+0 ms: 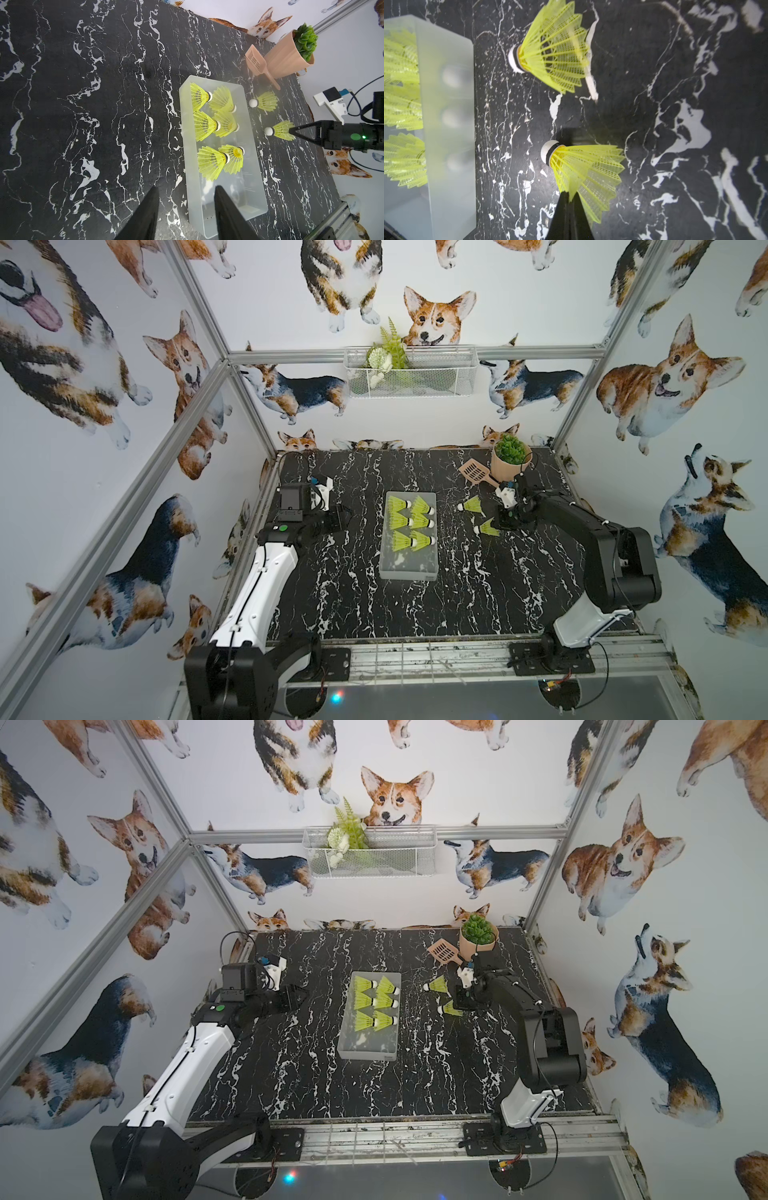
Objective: Put the shuttlecocks into the storage box
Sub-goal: Adjust the shuttlecock at the center of the board.
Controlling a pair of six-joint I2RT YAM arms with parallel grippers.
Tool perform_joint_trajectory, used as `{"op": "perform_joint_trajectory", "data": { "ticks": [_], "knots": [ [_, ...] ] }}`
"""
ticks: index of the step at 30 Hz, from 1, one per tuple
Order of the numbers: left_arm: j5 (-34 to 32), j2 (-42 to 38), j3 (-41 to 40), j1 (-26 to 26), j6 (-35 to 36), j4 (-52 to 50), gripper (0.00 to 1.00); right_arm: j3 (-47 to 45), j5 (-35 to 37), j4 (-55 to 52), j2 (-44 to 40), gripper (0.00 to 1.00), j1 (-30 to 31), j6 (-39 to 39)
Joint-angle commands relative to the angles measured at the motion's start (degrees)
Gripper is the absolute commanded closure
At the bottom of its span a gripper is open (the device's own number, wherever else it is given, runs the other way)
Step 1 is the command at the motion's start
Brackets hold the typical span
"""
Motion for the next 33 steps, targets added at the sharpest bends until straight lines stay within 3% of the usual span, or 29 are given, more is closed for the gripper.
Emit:
{"op": "perform_joint_trajectory", "data": {
  "ticks": [1,11,22,30,33],
  "knots": [
    [0.78,0.23,0.01,0.06,0.35,0.65,0.53,-1.52,-2.17,-1.54,-3.40,0.95,1.62,0.71],
    [1.04,0.40,0.01,0.18,0.35,0.57,0.53,-5.31,-4.46,-5.18,-8.01,0.94,10.83,1.63],
    [1.31,0.79,0.19,0.18,0.42,0.37,0.53,-6.54,-9.10,-8.37,-8.64,0.92,13.04,0.80],
    [1.85,1.46,0.28,0.16,0.43,0.37,0.53,-3.30,-1.61,-9.27,-2.48,0.86,13.06,-0.16],
    [1.66,1.46,0.20,0.20,0.42,0.30,0.53,-1.35,2.81,-10.14,-1.74,0.74,12.98,0.17]
  ]
}}
